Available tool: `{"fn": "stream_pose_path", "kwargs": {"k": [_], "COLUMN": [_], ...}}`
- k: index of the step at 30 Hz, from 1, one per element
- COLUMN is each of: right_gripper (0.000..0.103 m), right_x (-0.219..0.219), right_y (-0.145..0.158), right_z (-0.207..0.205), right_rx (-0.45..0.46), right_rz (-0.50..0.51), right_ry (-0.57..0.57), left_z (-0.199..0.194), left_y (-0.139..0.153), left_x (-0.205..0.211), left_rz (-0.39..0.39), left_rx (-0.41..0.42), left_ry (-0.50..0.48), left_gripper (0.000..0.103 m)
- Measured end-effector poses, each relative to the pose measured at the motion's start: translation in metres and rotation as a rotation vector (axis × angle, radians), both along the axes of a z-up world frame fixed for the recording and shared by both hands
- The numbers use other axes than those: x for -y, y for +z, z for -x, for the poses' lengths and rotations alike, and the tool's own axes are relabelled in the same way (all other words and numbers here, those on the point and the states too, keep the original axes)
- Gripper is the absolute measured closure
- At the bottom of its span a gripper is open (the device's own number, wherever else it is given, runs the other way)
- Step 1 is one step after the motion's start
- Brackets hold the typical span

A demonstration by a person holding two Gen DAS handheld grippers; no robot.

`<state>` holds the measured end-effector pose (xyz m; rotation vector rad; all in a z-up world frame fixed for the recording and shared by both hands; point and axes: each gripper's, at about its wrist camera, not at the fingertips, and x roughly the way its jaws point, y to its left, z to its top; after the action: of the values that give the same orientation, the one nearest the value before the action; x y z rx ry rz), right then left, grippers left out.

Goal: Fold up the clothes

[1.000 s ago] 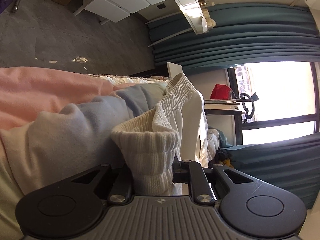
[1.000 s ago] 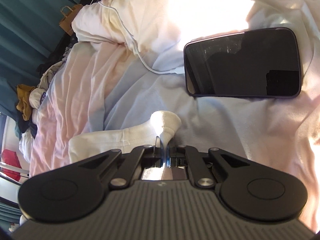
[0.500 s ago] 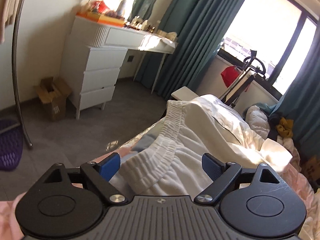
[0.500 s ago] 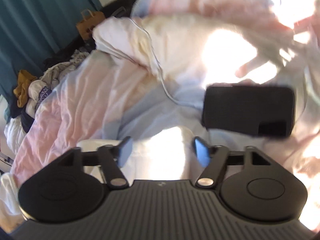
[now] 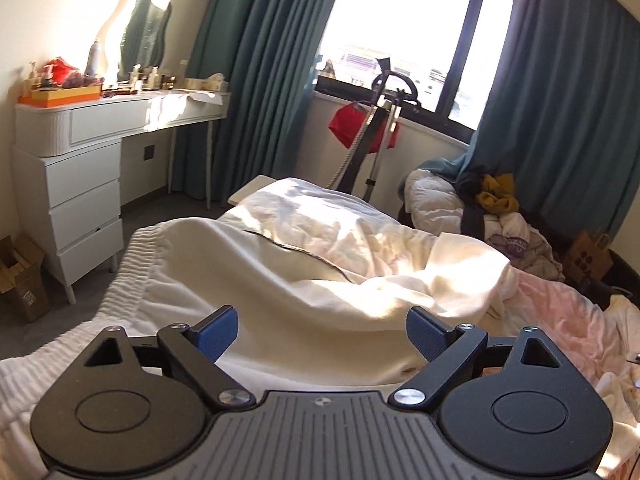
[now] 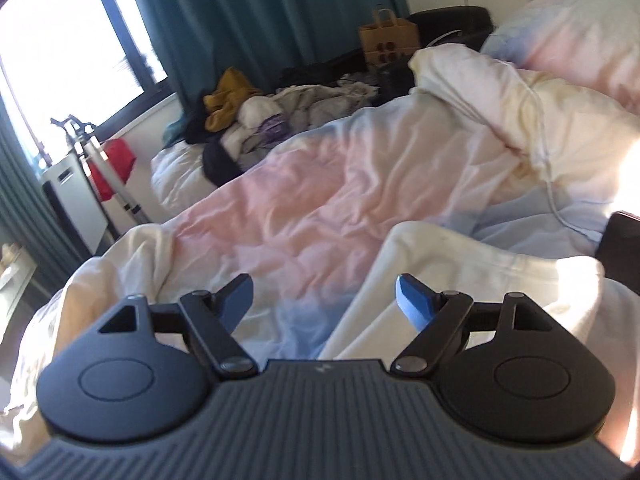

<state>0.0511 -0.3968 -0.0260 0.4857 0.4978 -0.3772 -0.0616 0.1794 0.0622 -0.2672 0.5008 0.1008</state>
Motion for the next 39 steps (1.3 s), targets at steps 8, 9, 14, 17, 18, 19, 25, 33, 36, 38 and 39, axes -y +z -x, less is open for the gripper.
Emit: {"fn": "stream_pose_path", "kwargs": {"k": [8,9,14,17,18,19,25,33,36,38,39], "right_gripper": [0.023,0.023,0.025,0.025,0.025,0.025,0.026,0.026,0.046,0.079,0.080], "right_x": [-0.059,-0.066,-0.097,-0.112,-0.118,-0.125,-0.167,-0.239,-0.257,-0.266,-0.269], "right_y": [-0.004,-0.004,-0.012,-0.019,-0.022,-0.024,-0.038,-0.054,-0.058,-0.054,-0.050], "right_z": [-0.020,-0.022,-0.032,-0.039,-0.045,-0.054,-0.143,-0.242,-0.262,-0.267,-0.265], "right_rx": [0.024,0.027,0.056,0.065,0.059,0.049,-0.003,-0.001,-0.055,-0.100,-0.110], "right_rz": [0.065,0.073,0.114,0.128,0.144,0.169,0.324,0.602,0.650,0.663,0.685], "right_ry": [0.234,0.263,0.398,0.466,0.488,0.503,0.561,0.817,0.870,0.885,0.881], "left_z": [-0.080,-0.089,-0.119,-0.130,-0.134,-0.137,-0.150,-0.170,-0.178,-0.180,-0.180], "left_y": [-0.031,-0.039,-0.073,-0.087,-0.091,-0.096,-0.126,-0.155,-0.161,-0.161,-0.160], "left_x": [0.094,0.100,0.115,0.109,0.107,0.105,0.099,0.098,0.090,0.085,0.082], "left_rz": [-0.057,-0.053,-0.056,-0.055,-0.044,-0.033,0.033,0.072,0.129,0.158,0.175], "left_rx": [-0.043,-0.051,-0.089,-0.113,-0.114,-0.115,-0.056,0.001,0.010,0.005,0.007], "left_ry": [-0.146,-0.155,-0.170,-0.187,-0.187,-0.187,-0.230,-0.336,-0.335,-0.334,-0.335], "left_gripper": [0.010,0.010,0.010,0.010,0.010,0.010,0.010,0.010,0.009,0.009,0.009]}}
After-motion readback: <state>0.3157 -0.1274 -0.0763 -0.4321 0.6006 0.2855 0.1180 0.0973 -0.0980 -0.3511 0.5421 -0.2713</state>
